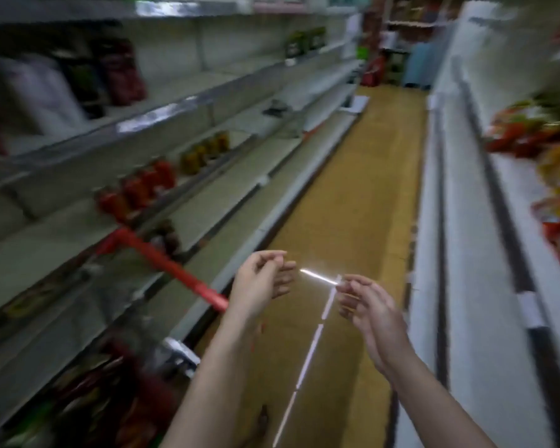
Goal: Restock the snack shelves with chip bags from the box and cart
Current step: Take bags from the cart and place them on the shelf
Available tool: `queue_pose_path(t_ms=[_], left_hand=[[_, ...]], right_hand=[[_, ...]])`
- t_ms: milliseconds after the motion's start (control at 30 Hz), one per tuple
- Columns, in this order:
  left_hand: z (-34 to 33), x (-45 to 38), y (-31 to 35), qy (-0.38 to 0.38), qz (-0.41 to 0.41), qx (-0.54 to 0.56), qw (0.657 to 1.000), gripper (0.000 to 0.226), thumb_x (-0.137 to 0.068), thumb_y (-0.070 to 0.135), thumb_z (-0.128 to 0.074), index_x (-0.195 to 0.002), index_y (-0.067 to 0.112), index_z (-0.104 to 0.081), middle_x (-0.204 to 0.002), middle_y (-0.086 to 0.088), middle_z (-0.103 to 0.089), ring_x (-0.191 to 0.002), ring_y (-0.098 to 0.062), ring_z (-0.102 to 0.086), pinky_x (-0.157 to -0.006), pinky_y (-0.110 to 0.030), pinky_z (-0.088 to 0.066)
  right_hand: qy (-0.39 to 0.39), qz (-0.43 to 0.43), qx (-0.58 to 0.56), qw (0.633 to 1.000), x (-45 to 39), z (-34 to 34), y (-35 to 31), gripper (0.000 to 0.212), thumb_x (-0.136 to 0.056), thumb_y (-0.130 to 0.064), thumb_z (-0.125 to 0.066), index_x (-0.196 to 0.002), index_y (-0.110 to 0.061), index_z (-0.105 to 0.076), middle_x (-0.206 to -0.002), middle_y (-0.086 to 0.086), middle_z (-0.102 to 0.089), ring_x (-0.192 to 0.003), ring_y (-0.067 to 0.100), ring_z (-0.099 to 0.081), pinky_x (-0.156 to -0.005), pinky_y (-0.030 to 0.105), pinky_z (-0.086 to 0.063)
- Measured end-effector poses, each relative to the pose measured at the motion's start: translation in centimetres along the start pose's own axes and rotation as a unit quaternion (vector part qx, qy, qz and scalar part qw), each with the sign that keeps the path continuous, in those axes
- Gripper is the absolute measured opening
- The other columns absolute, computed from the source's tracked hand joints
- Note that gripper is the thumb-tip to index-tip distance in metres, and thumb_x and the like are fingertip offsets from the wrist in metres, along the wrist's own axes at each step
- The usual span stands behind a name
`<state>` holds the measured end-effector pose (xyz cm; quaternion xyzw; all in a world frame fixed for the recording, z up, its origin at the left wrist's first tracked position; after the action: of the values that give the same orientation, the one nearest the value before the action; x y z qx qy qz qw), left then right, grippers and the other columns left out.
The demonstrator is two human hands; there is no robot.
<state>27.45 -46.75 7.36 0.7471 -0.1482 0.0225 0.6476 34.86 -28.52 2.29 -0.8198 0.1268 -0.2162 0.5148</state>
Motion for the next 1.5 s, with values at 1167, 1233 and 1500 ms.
queue_pose_path(t_ms=[1167, 1233, 1500], left_hand=[[63.2, 32.5, -14.0, 0.486, 0.123, 0.036, 0.864, 0.012, -0.099, 0.015, -0.051, -0.099, 0.014, -0.063, -0.094, -0.006, -0.072, -0.089, -0.024, -0.07, -0.084, -0.036, -0.056], [64.3, 33.1, -14.2, 0.473, 0.124, 0.021, 0.872, 0.014, -0.099, 0.016, -0.049, -0.101, 0.015, -0.064, -0.096, -0.005, -0.072, -0.09, -0.023, -0.07, -0.081, -0.033, -0.056], [68.8, 37.5, -15.7, 0.509, 0.122, -0.005, 0.852, 0.011, -0.099, 0.018, -0.052, -0.102, 0.018, -0.062, -0.094, -0.002, -0.072, -0.086, -0.015, -0.069, -0.075, -0.026, -0.053]], right_hand=[[-0.422, -0.24, 0.627, 0.61, 25.2, -34.2, 48.2, 0.043, -0.091, -0.037, -0.066, -0.12, -0.011, -0.047, -0.119, 0.006, -0.051, -0.104, 0.022, -0.057, -0.079, 0.025, -0.043], [-0.413, -0.199, 0.68, 0.572, 25.3, -34.2, 50.3, 0.092, -0.087, -0.049, -0.067, -0.152, -0.009, -0.015, -0.152, 0.011, -0.029, -0.138, 0.03, -0.035, -0.103, 0.034, -0.038], [-0.411, -0.104, 0.779, 0.462, 24.5, -33.7, 53.3, 0.084, -0.085, -0.051, -0.067, -0.14, -0.007, -0.023, -0.126, 0.013, -0.056, -0.109, 0.028, -0.061, -0.085, 0.037, -0.052]])
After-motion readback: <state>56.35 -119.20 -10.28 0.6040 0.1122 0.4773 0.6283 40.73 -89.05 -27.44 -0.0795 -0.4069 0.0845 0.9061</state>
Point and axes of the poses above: each hand's wrist, its own x-axis away from the middle knuckle, its own z-axis out of the back of the hand, y = z × x, the point moved 10 cm from there along -x, towards the middle knuckle
